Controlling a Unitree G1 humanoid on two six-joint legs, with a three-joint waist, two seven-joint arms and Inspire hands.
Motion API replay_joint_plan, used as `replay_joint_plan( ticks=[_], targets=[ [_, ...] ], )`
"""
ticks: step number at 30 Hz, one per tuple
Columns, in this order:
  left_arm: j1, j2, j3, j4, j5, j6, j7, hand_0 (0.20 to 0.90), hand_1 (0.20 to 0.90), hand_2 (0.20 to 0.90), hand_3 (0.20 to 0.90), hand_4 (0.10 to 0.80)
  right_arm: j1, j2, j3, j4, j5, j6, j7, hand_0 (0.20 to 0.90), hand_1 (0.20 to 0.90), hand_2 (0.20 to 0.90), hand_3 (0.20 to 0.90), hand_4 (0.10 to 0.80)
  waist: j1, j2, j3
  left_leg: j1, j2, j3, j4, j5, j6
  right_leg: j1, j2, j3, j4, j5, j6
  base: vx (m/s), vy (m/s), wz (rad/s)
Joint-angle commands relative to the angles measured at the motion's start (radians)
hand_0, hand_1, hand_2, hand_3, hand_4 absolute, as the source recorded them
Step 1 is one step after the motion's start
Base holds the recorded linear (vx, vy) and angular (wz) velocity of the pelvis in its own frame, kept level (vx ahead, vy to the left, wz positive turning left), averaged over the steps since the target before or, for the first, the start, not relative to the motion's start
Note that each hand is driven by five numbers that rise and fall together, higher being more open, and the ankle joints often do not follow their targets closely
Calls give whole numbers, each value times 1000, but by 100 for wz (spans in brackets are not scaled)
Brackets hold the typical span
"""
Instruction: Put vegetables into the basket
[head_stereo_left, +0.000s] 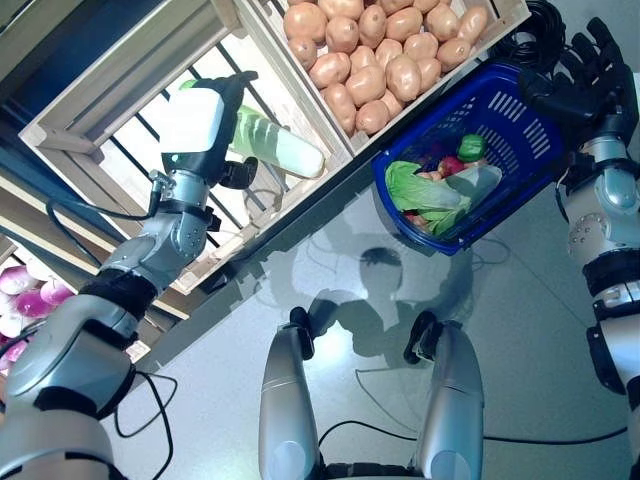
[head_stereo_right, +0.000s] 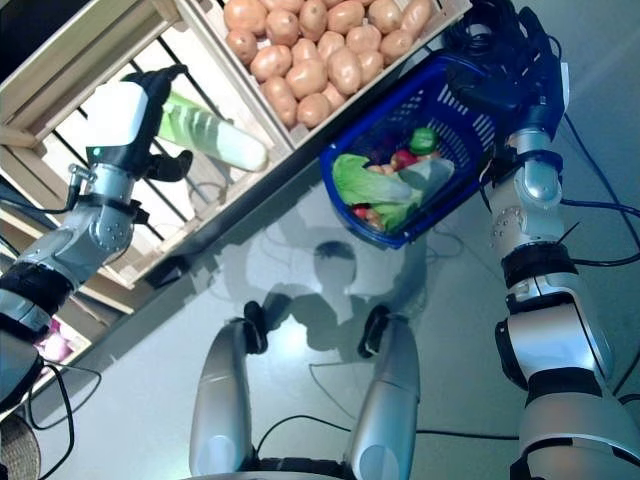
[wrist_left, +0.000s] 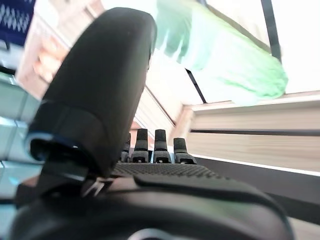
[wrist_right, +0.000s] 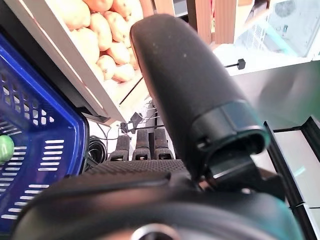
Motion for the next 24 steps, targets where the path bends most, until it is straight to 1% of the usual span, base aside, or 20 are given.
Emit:
replay_joint_plan(
  ticks=[1, 2, 5, 7, 10, 11, 16, 18, 24],
  targets=[
    [-172, 90, -1, 16, 13, 64, -44, 900, 900, 900, 900, 800, -107, -50, -21, -38, 38, -108, 23, 900, 900, 900, 900, 800, -31, 29, -5, 68, 41, 30, -43, -68, -5, 72, -19, 42, -69, 30, 34, 8, 69, -3],
    [-189, 85, -20, 30, 9, 72, -54, 900, 900, 900, 900, 800, -108, -50, -22, -25, 53, -105, 30, 900, 900, 900, 900, 800, -31, 28, -5, 60, 43, 30, -42, -67, -6, 65, -19, 44, -71, 33, 36, 12, 80, -3],
    [-216, 74, -45, 52, -1, 95, -73, 900, 900, 900, 900, 800, -101, -46, -26, -15, 96, -99, 48, 900, 900, 900, 900, 800, -37, 25, -4, 36, 47, 31, -36, -69, -8, 45, -15, 49, -76, 38, 39, 8, 73, -1],
    [-242, 61, -62, 69, 19, 102, -72, 900, 900, 900, 900, 800, -88, -35, -38, -21, 148, -103, 76, 900, 900, 900, 900, 800, -43, 21, -4, 7, 51, 28, -28, -71, -10, 17, -12, 58, -77, 44, 44, -10, 92, -8],
    [-271, 56, -86, 78, 55, 119, -69, 900, 900, 900, 900, 800, -45, -19, -60, -84, 203, -97, 114, 900, 900, 900, 900, 800, -52, 11, -4, -32, 56, 26, -15, -74, -13, -19, -7, 64, -79, 53, 48, -14, 90, -11],
    [-287, 54, -100, 79, 64, 158, -88, 900, 900, 900, 900, 800, 1, -7, -68, -150, 212, -106, 122, 900, 900, 900, 900, 800, -60, 6, -4, -63, 59, 28, -5, -74, -16, -47, -9, 64, -81, 61, 52, -17, 88, -11],
    [-318, 50, -125, 88, 78, 227, -102, 900, 900, 900, 900, 800, 94, 5, -82, -295, 238, -91, 127, 900, 900, 900, 900, 800, -80, -10, -4, -145, 63, 28, 33, -85, -17, -122, -9, 68, -76, 79, 61, -26, 85, -8],
    [-328, 47, -129, 91, 106, 240, -99, 900, 900, 900, 900, 800, 129, 7, -91, -336, 229, -87, 126, 900, 900, 900, 900, 800, -87, -15, -4, -177, 66, 29, 50, -90, -15, -154, -11, 71, -71, 85, 64, -19, 89, -2],
    [-378, 41, -167, 118, 166, 284, -101, 900, 900, 900, 900, 800, 172, -8, -103, -365, 246, -82, 135, 900, 900, 900, 900, 800, -101, -32, -4, -272, 73, 18, 102, -104, -13, -239, -12, 76, -53, 101, 70, -24, 59, -3]
  ],
)
